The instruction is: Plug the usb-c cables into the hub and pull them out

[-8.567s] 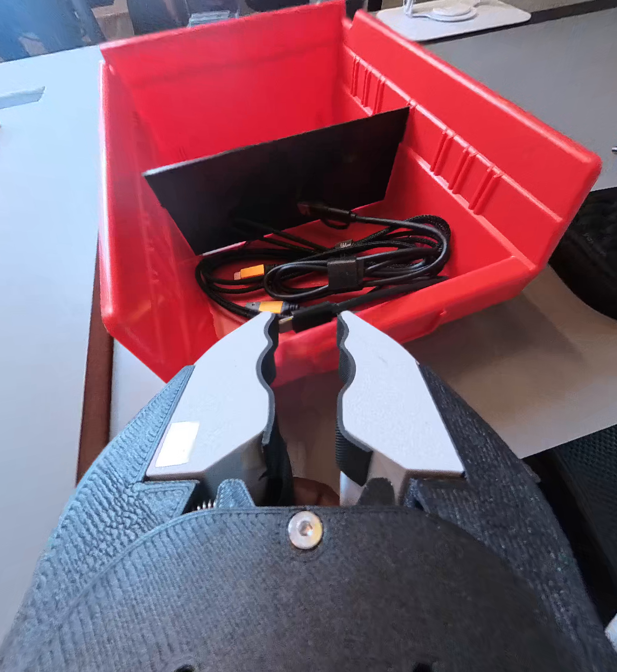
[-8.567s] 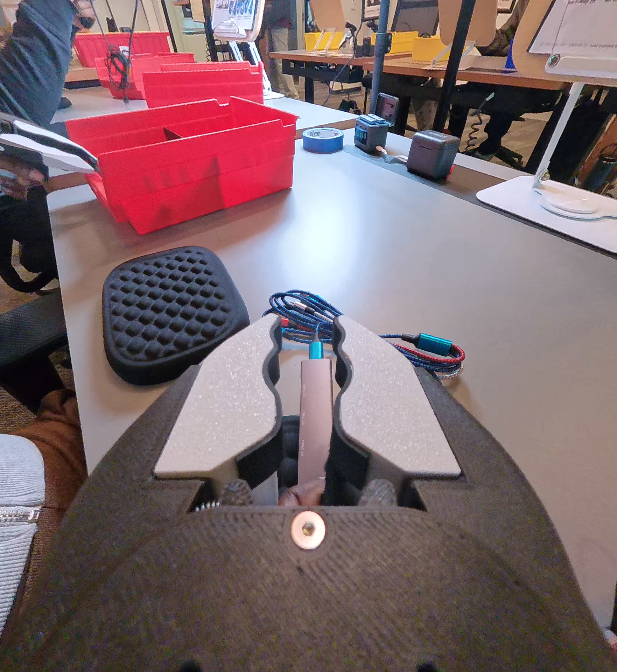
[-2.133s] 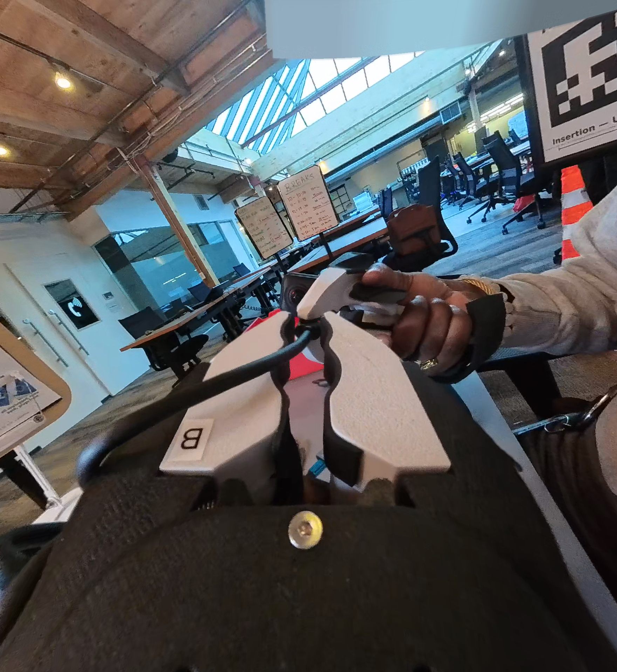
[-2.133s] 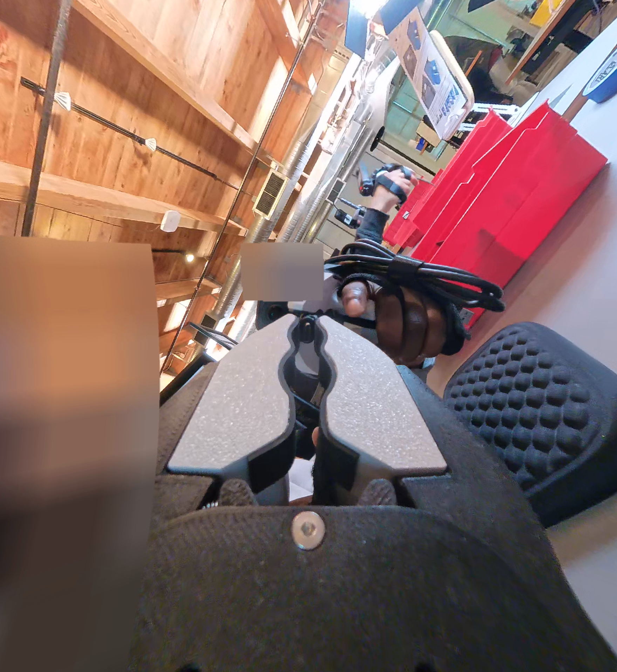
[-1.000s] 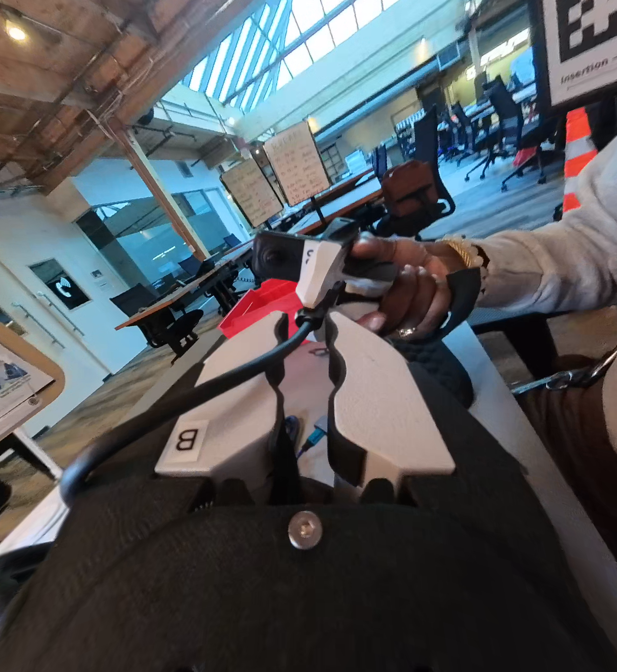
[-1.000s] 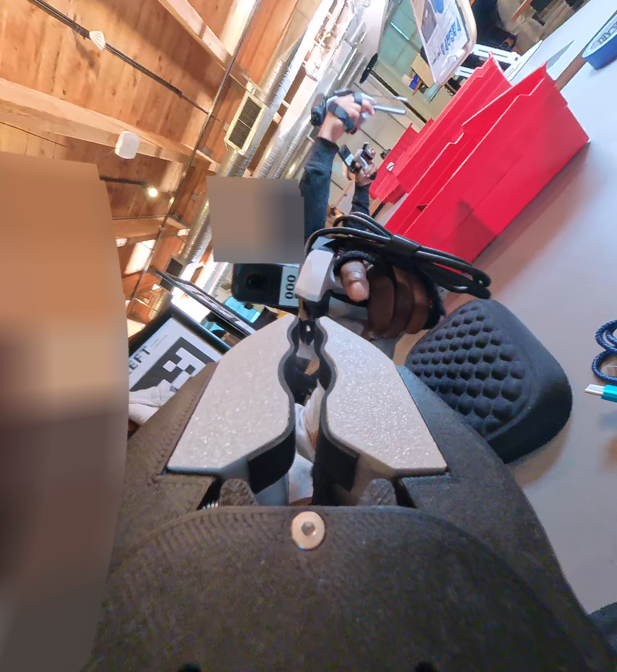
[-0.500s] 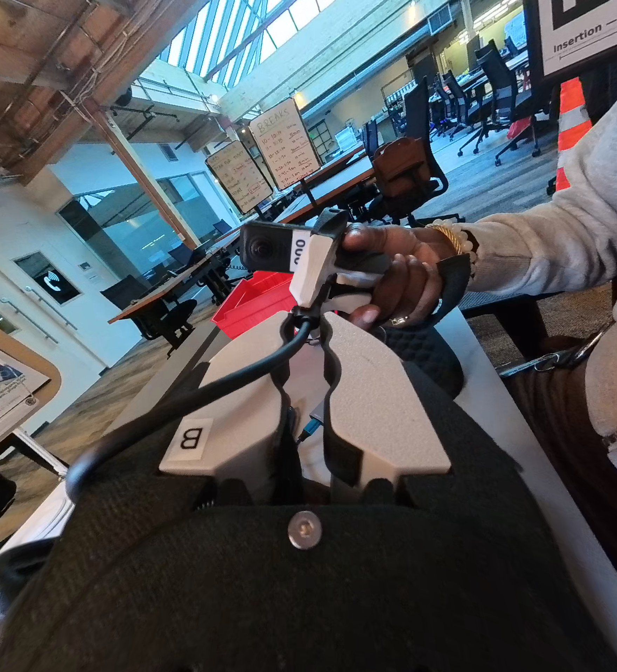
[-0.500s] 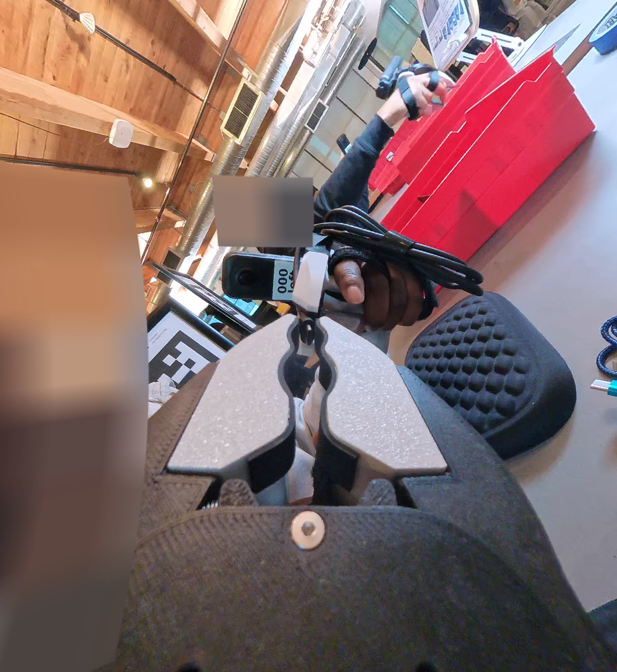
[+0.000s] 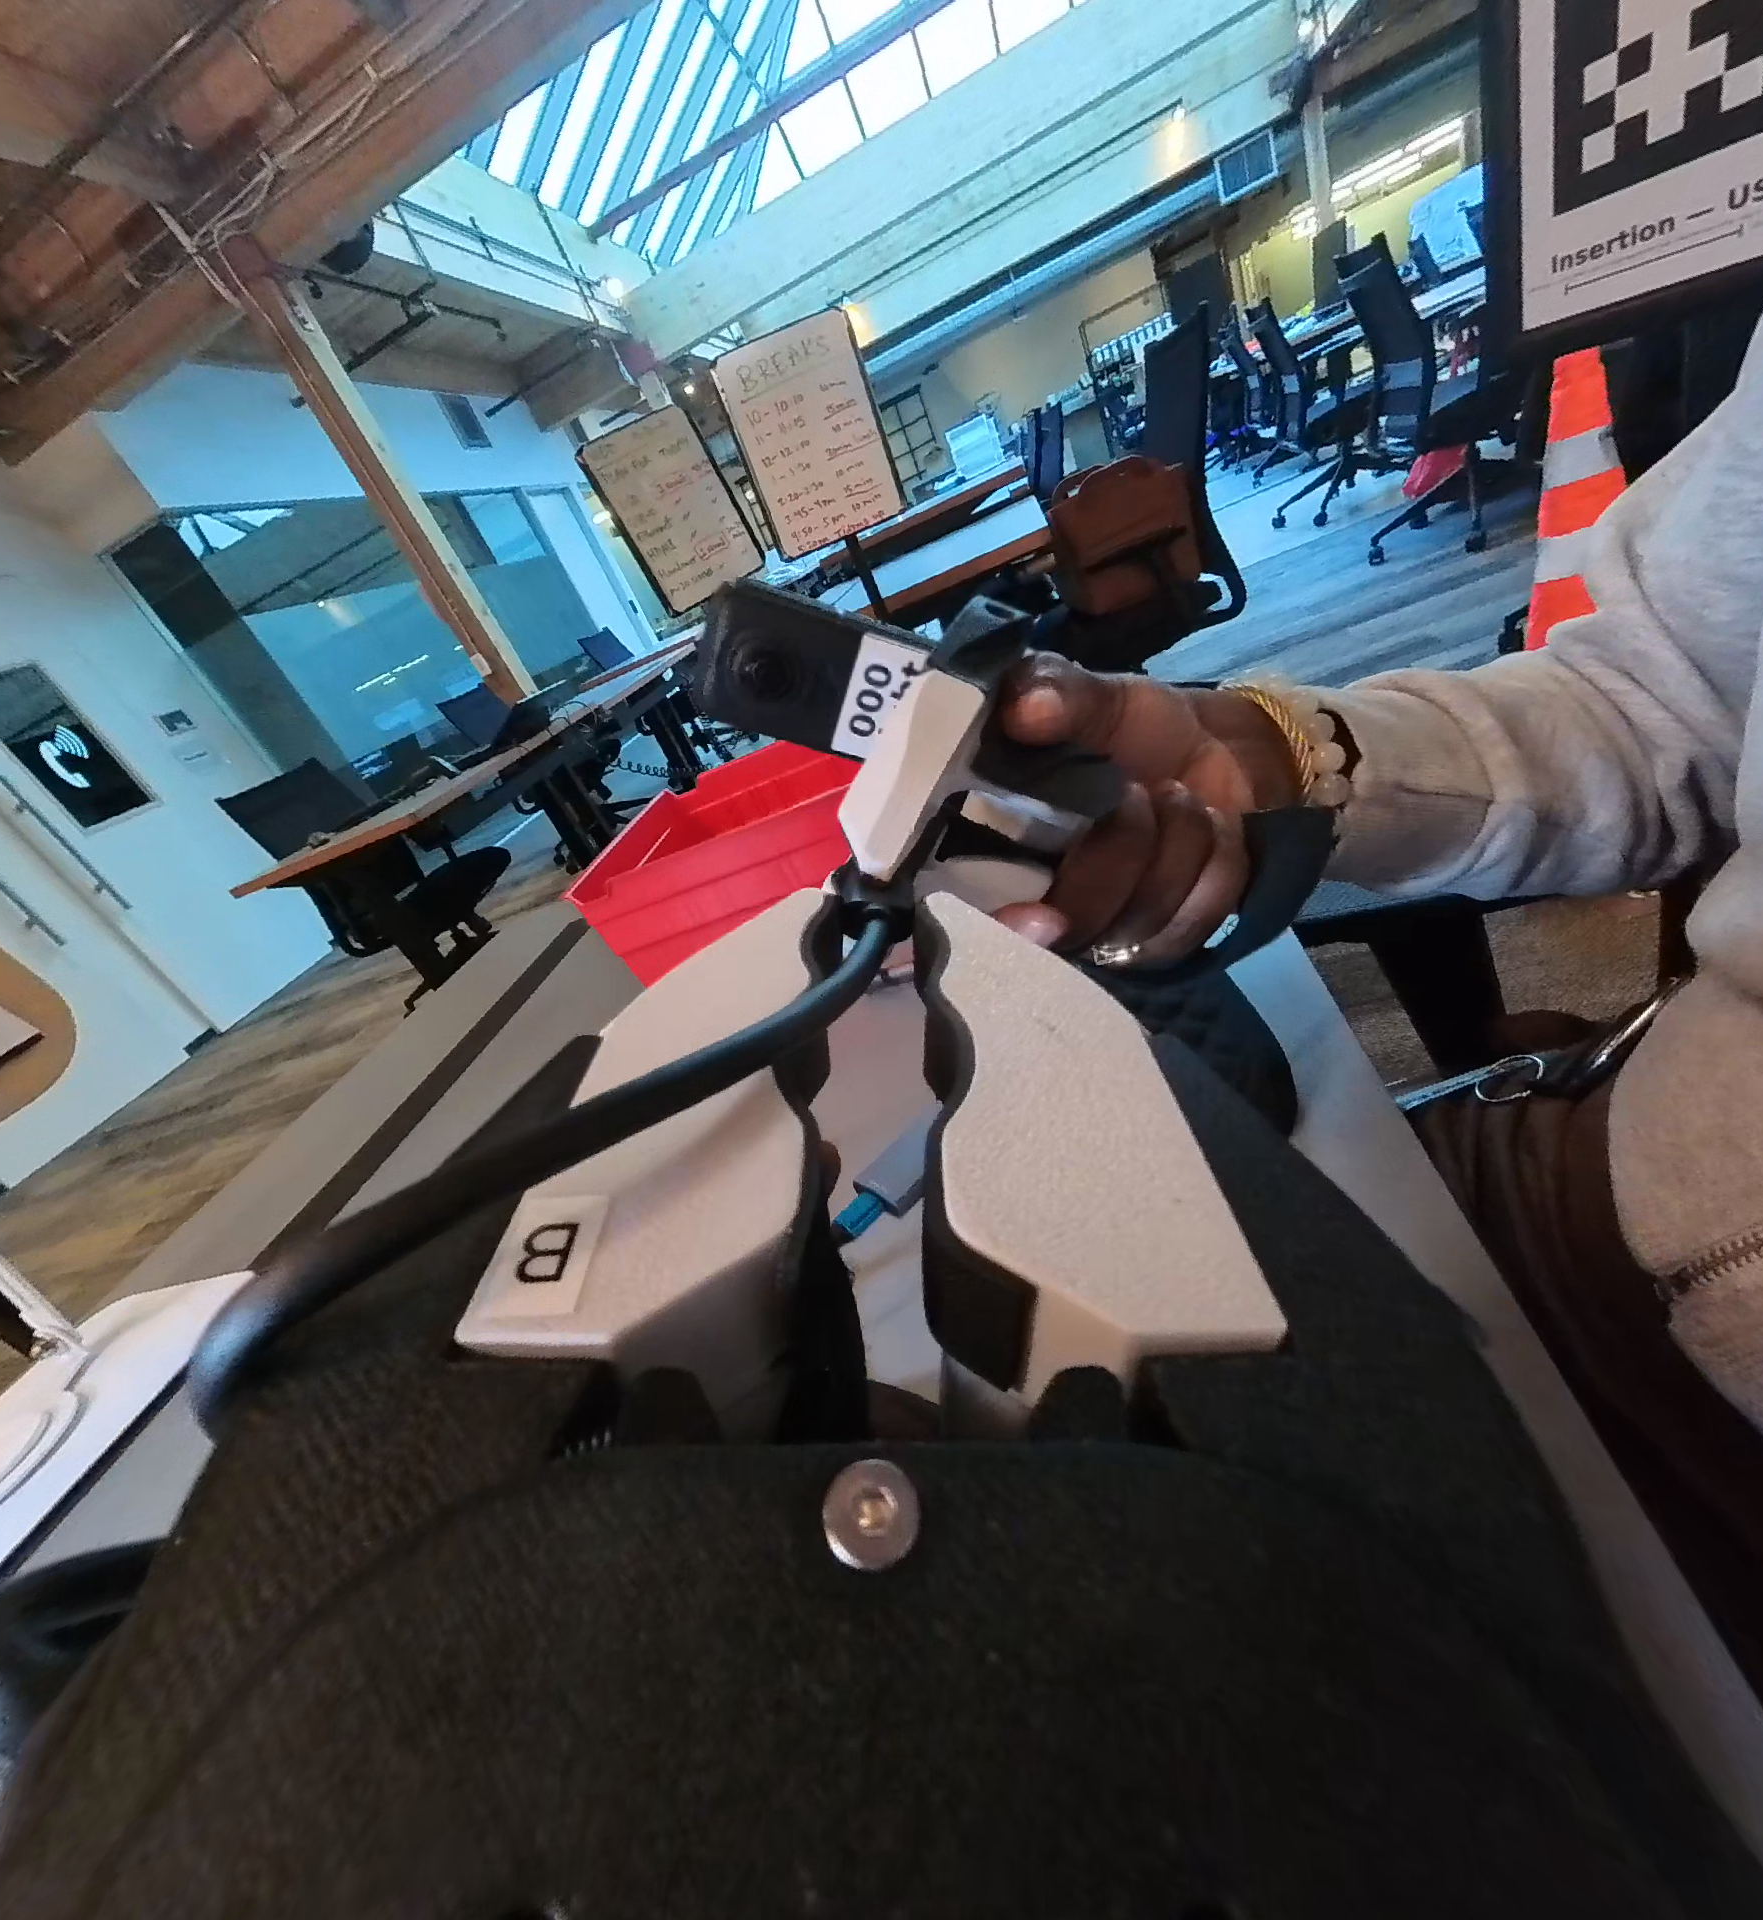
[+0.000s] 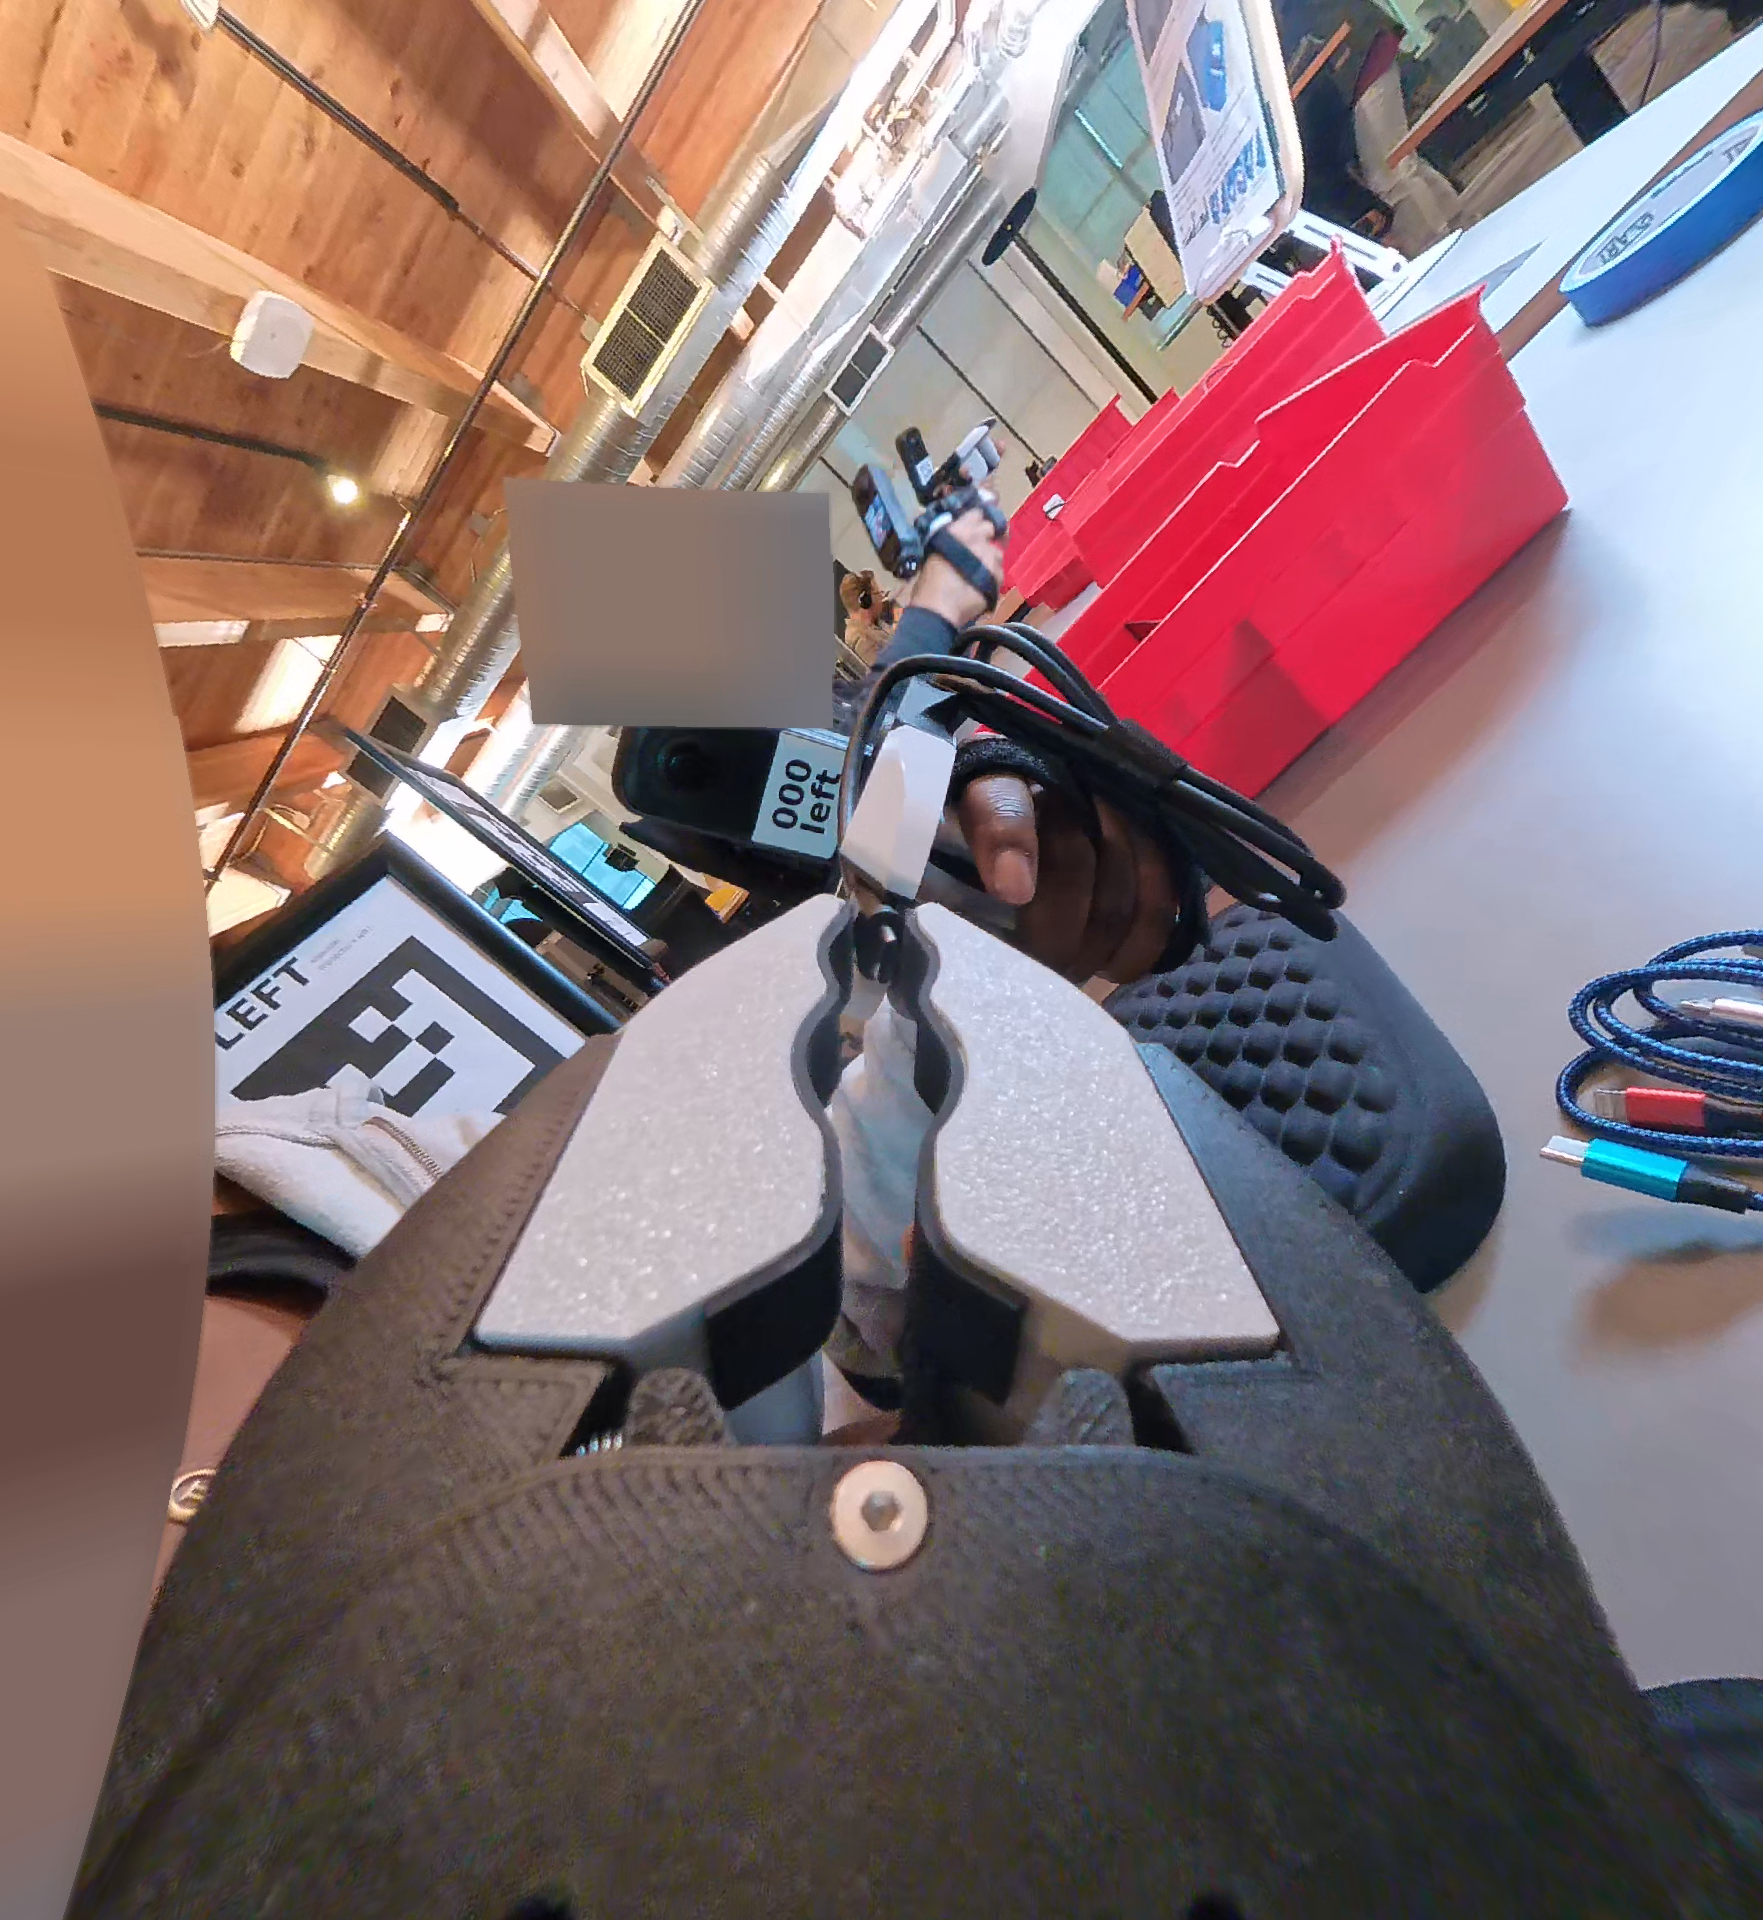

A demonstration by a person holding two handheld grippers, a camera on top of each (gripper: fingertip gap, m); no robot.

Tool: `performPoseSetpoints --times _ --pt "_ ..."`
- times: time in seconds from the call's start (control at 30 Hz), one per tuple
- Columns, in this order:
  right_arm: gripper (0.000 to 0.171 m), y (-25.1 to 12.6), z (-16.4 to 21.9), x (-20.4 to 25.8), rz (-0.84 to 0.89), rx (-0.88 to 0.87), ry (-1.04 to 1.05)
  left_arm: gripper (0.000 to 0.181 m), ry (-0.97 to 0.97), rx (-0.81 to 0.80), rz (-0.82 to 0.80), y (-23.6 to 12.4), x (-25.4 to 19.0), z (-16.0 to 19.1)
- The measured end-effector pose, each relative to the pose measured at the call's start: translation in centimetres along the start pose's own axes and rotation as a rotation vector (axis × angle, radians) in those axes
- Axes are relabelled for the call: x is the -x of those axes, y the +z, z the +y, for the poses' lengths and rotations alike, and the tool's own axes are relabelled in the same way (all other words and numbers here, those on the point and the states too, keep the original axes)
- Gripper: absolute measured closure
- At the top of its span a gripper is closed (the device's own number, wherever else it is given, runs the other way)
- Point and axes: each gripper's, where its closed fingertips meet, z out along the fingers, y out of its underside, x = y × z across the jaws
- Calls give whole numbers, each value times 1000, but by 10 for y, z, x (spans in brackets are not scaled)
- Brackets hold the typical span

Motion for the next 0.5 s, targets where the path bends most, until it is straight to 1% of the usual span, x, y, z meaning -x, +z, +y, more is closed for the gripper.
performPoseSetpoints --times 0.03,0.27,0.5 --pt "163 0 0 0 -3 0 -1 168 -2 3 2 0 0 0" --pt "162 1 1 -2 0 13 -57 168 -21 9 19 -2 -1 2" --pt "162 2 1 -5 -17 -1 -71 167 -24 22 15 -3 1 5"
